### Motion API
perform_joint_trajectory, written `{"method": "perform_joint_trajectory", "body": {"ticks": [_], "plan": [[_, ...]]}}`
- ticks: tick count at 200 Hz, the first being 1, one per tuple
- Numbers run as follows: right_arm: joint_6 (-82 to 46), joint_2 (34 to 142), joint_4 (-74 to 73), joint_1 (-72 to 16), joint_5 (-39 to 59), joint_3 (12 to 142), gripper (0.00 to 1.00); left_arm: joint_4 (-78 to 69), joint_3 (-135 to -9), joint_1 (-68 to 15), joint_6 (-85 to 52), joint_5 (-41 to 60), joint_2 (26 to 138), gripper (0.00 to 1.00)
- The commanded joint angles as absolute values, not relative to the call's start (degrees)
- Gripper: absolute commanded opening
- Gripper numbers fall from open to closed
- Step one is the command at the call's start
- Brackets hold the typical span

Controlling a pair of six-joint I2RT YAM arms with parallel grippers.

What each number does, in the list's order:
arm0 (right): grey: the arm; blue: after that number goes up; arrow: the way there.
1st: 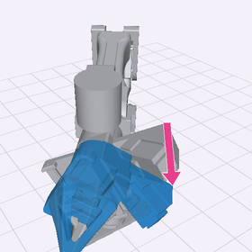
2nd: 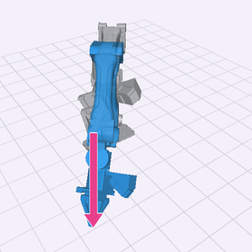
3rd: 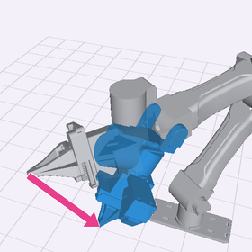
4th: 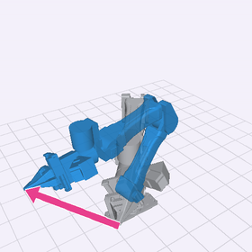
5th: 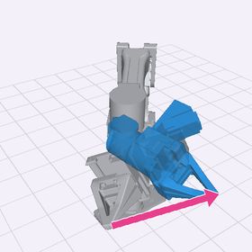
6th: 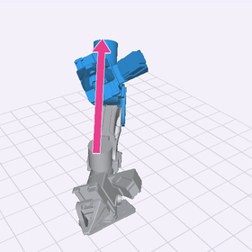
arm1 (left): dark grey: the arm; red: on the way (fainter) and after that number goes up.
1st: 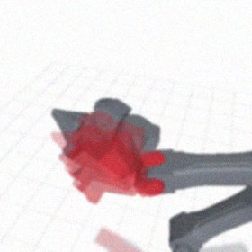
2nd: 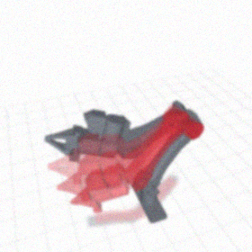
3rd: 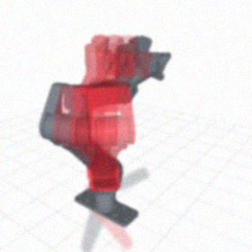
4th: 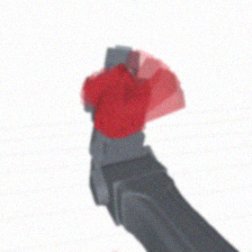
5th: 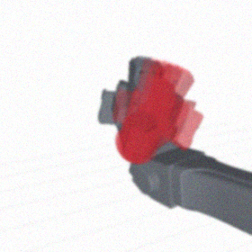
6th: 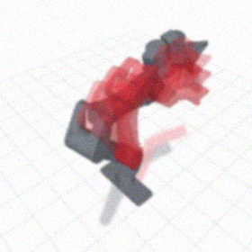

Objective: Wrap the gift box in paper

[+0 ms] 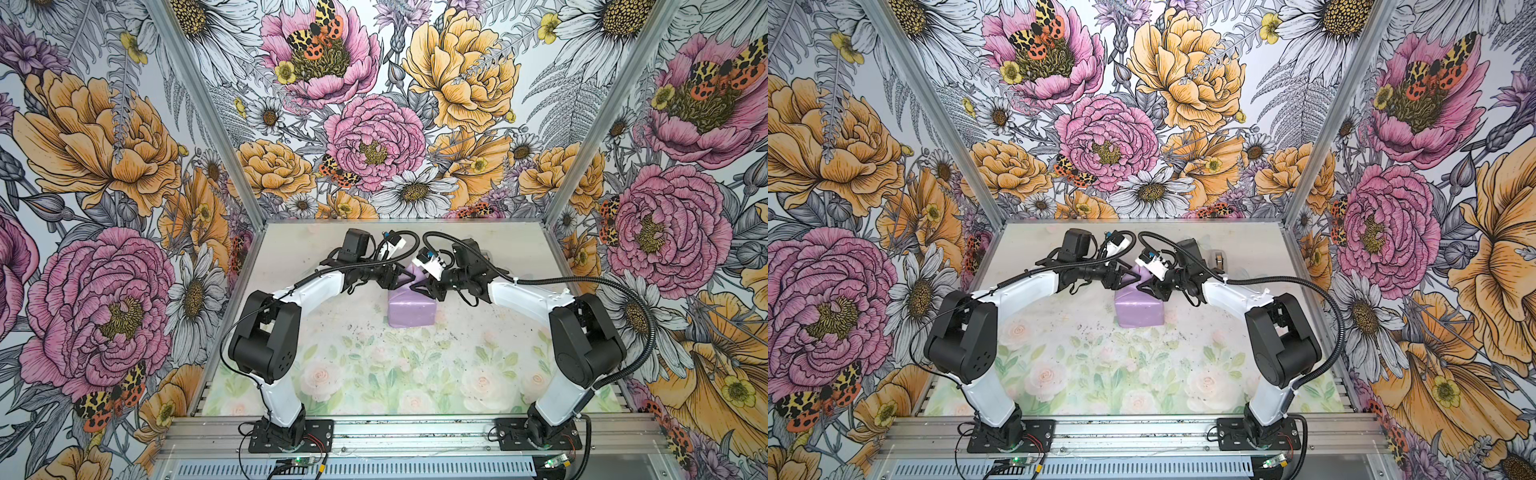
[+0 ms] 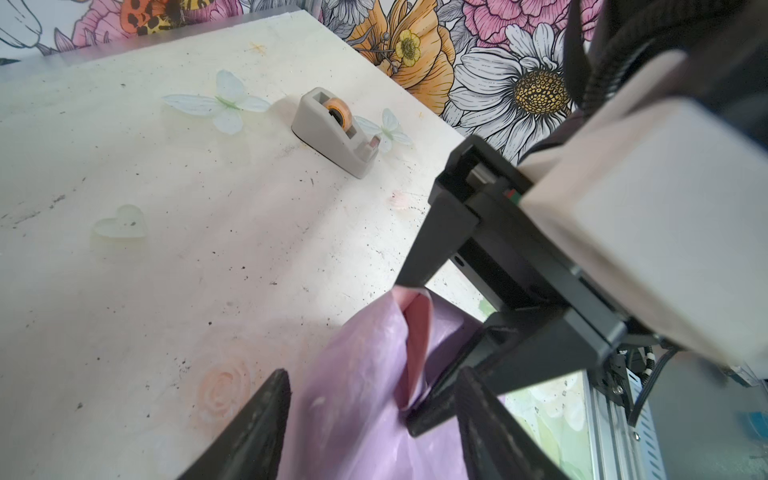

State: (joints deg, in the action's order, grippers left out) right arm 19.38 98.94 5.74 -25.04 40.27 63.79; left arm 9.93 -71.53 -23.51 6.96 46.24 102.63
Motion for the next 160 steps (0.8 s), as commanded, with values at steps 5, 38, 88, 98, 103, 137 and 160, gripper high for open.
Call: {"method": "perform_joint_trajectory", "body": {"ticks": [5, 38, 88, 98, 103, 137, 160], "plan": [[20.73, 99.23, 6.98, -25.28, 41.14, 61.97, 0.39, 7.79, -73.62, -24.06, 6.22, 49.44, 103.75, 0.64], [20.54, 98.56, 6.76, -25.32, 41.29, 61.96, 0.41, 10.42, -74.91, -24.36, 9.36, 48.65, 107.27, 0.61], [18.83, 94.99, 6.68, -25.31, 40.54, 61.71, 0.54, 13.38, -74.31, -24.40, 13.63, 47.28, 108.37, 0.58], [18.30, 93.59, 6.67, -25.32, 40.13, 61.41, 0.56, 13.86, -74.43, -24.39, 14.20, 47.28, 108.54, 0.57], [17.99, 92.65, 6.68, -25.31, 39.83, 61.17, 0.57, 14.01, -74.57, -24.39, 14.36, 47.36, 108.61, 0.57], [12.50, 85.26, 6.68, -24.94, 35.07, 58.25, 0.60, 14.15, -75.01, -24.41, 14.44, 48.11, 108.37, 0.54], [8.42, 79.99, 6.53, -24.98, 32.72, 54.42, 0.58, 14.15, -75.27, -24.46, 14.30, 49.44, 108.18, 0.52]]}}
